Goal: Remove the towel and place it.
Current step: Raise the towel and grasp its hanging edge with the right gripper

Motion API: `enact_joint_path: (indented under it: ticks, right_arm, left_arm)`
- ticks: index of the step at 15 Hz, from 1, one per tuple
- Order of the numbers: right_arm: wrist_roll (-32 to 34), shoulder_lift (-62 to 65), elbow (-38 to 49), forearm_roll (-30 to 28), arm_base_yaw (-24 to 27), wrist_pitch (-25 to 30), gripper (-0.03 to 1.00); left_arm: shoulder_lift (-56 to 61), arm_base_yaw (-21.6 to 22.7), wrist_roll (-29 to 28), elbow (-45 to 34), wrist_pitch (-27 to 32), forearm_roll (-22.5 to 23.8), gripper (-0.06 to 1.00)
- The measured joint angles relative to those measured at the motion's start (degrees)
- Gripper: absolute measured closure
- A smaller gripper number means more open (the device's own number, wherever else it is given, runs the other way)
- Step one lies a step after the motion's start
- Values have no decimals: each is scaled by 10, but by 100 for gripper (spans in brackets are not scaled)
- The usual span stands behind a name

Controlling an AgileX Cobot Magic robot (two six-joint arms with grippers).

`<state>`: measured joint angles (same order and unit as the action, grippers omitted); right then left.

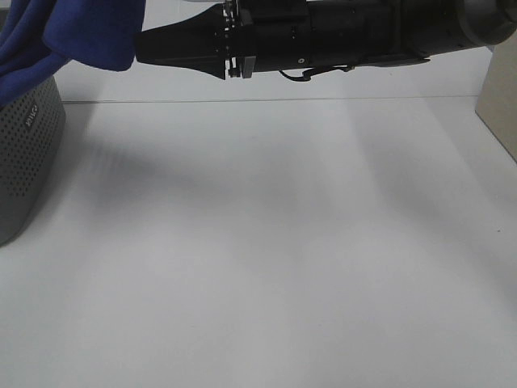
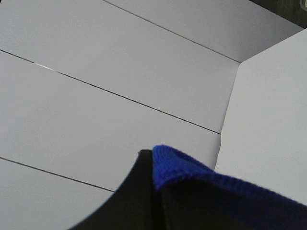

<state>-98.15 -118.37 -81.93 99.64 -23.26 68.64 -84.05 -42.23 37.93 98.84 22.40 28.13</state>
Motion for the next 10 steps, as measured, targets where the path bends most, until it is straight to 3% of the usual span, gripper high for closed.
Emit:
enact_joint_path:
  ticks: [7,10]
  right_arm:
    - [29,0,-1,0,0,6,27]
    - [45,0,-1,0,0,6,42]
  left_arm:
    - [-38,0,0,0,-28,-12,94]
    - [-41,0,0,0,-30,-20,94]
